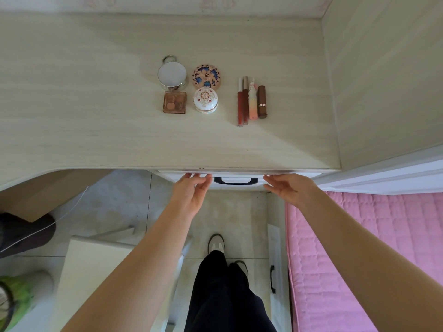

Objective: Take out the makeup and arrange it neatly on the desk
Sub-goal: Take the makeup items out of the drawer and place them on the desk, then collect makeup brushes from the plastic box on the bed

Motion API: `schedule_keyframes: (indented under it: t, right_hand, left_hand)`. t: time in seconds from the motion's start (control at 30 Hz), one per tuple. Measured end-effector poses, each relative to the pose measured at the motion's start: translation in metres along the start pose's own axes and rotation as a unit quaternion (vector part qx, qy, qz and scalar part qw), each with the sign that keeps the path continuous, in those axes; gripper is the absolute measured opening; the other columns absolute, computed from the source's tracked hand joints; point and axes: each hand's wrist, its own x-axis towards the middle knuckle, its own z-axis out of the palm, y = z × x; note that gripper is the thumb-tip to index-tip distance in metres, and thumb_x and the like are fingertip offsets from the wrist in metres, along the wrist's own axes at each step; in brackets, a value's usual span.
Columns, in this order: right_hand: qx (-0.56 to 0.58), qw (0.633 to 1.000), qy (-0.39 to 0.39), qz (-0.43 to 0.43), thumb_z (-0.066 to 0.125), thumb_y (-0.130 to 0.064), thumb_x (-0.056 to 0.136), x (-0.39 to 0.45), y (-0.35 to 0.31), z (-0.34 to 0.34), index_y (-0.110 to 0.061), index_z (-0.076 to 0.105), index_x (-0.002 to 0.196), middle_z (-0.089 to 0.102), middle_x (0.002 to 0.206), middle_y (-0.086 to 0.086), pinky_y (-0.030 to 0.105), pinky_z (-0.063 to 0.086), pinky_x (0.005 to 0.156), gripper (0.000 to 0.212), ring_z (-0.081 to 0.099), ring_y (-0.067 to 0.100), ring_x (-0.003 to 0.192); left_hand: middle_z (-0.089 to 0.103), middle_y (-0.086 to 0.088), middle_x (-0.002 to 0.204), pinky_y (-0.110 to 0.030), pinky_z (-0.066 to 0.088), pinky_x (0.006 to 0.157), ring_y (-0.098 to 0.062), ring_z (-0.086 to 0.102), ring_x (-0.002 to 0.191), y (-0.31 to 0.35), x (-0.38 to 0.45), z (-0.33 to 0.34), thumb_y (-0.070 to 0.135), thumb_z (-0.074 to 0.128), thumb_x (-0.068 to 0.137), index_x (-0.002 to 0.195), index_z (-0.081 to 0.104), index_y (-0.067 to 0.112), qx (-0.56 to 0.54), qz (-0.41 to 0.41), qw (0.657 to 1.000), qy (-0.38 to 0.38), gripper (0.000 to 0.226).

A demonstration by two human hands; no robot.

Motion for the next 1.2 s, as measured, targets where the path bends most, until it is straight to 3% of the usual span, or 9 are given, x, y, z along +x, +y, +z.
schedule_keyframes:
  t: [0.23, 0.33, 0.4, 0.5, 0.67, 0.9, 1.0, 1.1, 1.2]
  right_hand:
    - [0.008, 1.000, -0.016, -0.012, 0.047, 0.019, 0.087, 0.004, 0.002, 0.000, 0.007, 0.055, 0.086, 0.059, 0.093, 0.020, 0.045, 0.053, 0.056, 0.015, 0.072, 0.028, 0.062]
    - [0.004, 1.000, -0.008, -0.011, 0.050, 0.017, 0.086, 0.005, 0.004, 0.001, 0.005, 0.057, 0.086, 0.060, 0.090, 0.017, 0.043, 0.056, 0.053, 0.014, 0.071, 0.027, 0.071]
    - [-0.001, 1.000, 0.001, -0.013, 0.053, 0.015, 0.086, 0.004, 0.005, 0.000, 0.003, 0.058, 0.088, 0.062, 0.092, 0.016, 0.041, 0.056, 0.060, 0.012, 0.068, 0.028, 0.082]
    - [-0.019, 0.999, 0.013, -0.029, 0.054, 0.010, 0.088, -0.003, 0.008, -0.002, 0.000, 0.053, 0.109, 0.064, 0.095, 0.015, 0.040, 0.053, 0.075, 0.023, 0.065, 0.031, 0.096]
    - [-0.241, 0.961, 0.057, -0.123, 0.060, -0.005, 0.089, -0.015, 0.022, -0.017, -0.010, 0.051, 0.128, 0.063, 0.104, 0.015, 0.042, 0.053, 0.087, 0.040, 0.061, 0.024, 0.091]
    - [-0.489, 0.835, 0.052, -0.247, 0.044, -0.027, 0.093, -0.052, 0.060, -0.048, -0.017, 0.064, 0.100, 0.058, 0.083, 0.001, 0.029, 0.038, 0.065, 0.023, 0.050, 0.019, 0.070]
    - [-0.558, 0.779, 0.050, -0.282, 0.044, -0.029, 0.096, -0.070, 0.082, -0.068, -0.013, 0.062, 0.116, 0.064, 0.099, 0.004, 0.026, 0.035, 0.071, 0.031, 0.059, 0.026, 0.089]
    - [-0.600, 0.725, 0.054, -0.334, 0.043, -0.027, 0.097, -0.093, 0.102, -0.087, -0.010, 0.060, 0.121, 0.065, 0.115, 0.009, 0.028, 0.039, 0.079, 0.034, 0.059, 0.030, 0.107]
    - [-0.610, 0.704, 0.039, -0.362, 0.041, -0.025, 0.096, -0.123, 0.121, -0.106, -0.007, 0.057, 0.096, 0.060, 0.098, 0.012, 0.035, 0.042, 0.077, 0.024, 0.056, 0.032, 0.097]
  left_hand:
    - [0.051, -0.015, 0.118, -0.041, 0.049, 0.098, -0.033, 0.063, 0.103, 0.004, 0.007, -0.005, -0.021, 0.047, 0.086, 0.101, 0.052, 0.002, -0.018, -0.016, 1.000, -0.016, 0.029]
    - [0.050, -0.011, 0.131, -0.038, 0.050, 0.096, -0.032, 0.061, 0.113, 0.004, 0.005, -0.007, -0.018, 0.048, 0.087, 0.121, 0.050, 0.006, 0.021, -0.023, 0.999, -0.030, 0.041]
    - [0.045, -0.011, 0.140, -0.041, 0.046, 0.101, -0.032, 0.060, 0.115, 0.002, 0.001, -0.010, -0.017, 0.047, 0.088, 0.143, 0.034, 0.010, 0.051, -0.022, 0.998, -0.028, 0.063]
    - [0.048, -0.010, 0.139, -0.044, 0.045, 0.103, -0.034, 0.061, 0.115, 0.000, -0.005, -0.013, -0.014, 0.048, 0.090, 0.149, 0.024, 0.013, 0.094, -0.016, 0.995, -0.021, 0.069]
    - [0.057, -0.008, 0.125, -0.040, 0.053, 0.092, -0.031, 0.067, 0.102, -0.007, -0.016, -0.017, 0.001, 0.051, 0.096, 0.141, 0.040, 0.014, 0.213, 0.005, 0.977, 0.002, 0.048]
    - [0.062, -0.003, 0.108, -0.035, 0.054, 0.090, -0.019, 0.070, 0.091, -0.045, -0.058, -0.031, 0.016, 0.053, 0.095, 0.127, 0.054, 0.018, 0.444, 0.071, 0.893, -0.004, 0.032]
    - [0.063, -0.002, 0.112, -0.033, 0.051, 0.085, -0.018, 0.069, 0.092, -0.066, -0.078, -0.039, 0.018, 0.052, 0.095, 0.126, 0.057, 0.017, 0.498, 0.106, 0.861, -0.018, 0.031]
    - [0.067, 0.001, 0.114, -0.033, 0.049, 0.087, -0.018, 0.066, 0.099, -0.087, -0.098, -0.046, 0.021, 0.051, 0.095, 0.122, 0.060, 0.017, 0.601, 0.190, 0.776, -0.037, 0.029]
    - [0.066, 0.000, 0.115, -0.030, 0.046, 0.095, -0.016, 0.062, 0.106, -0.105, -0.127, -0.053, 0.021, 0.051, 0.096, 0.121, 0.061, 0.015, 0.662, 0.260, 0.700, -0.062, 0.027]
